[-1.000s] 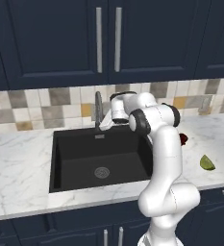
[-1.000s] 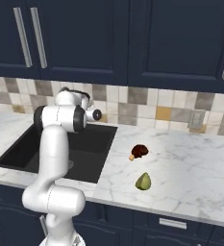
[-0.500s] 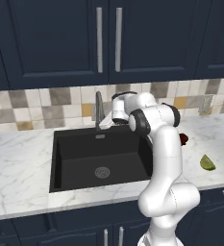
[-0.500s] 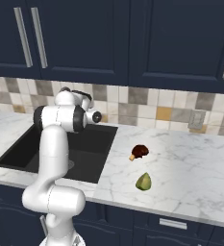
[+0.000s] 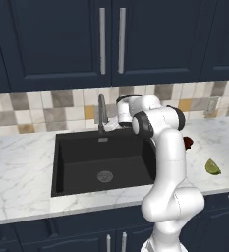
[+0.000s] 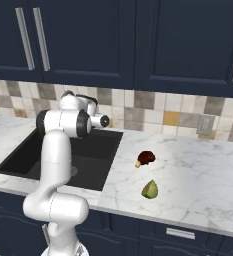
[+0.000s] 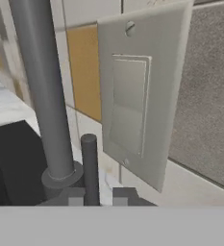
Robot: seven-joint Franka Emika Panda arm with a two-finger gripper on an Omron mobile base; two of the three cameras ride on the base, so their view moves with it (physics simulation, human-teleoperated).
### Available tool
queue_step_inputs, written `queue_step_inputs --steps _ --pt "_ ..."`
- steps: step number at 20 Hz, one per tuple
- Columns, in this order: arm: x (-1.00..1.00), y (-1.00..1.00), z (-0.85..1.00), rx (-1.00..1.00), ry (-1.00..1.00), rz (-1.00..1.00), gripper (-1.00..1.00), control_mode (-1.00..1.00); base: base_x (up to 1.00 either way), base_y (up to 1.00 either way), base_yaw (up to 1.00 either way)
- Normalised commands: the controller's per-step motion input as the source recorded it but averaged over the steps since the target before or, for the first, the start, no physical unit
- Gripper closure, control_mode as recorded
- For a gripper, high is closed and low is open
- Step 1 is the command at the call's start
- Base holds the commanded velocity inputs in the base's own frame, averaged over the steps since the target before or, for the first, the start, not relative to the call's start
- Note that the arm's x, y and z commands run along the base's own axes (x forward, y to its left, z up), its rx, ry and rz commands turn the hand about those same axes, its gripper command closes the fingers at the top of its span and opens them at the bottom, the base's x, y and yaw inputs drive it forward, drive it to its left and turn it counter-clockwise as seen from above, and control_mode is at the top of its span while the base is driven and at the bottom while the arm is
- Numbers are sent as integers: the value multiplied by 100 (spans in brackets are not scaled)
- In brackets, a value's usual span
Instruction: Turn on the sink faucet. Then move the lemon wedge from the counter to the sink. Turn off the sink. Move the vegetable from the sink to the pot next to the stove. Finally move the pot to the rear left burner.
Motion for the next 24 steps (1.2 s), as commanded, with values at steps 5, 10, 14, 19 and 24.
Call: queue_step_inputs --steps 5,10,14,19,24 --pt "0 -75 -38 3 9 0 100 -100 0 0 0" --pt "0 -74 -35 3 4 0 100 -100 0 0 0" --pt "-1 -78 -34 3 0 0 100 -100 0 0 0" --pt "-2 -79 -37 3 0 0 100 -100 0 0 0" --pt "0 -81 -39 3 0 0 100 -100 0 0 0"
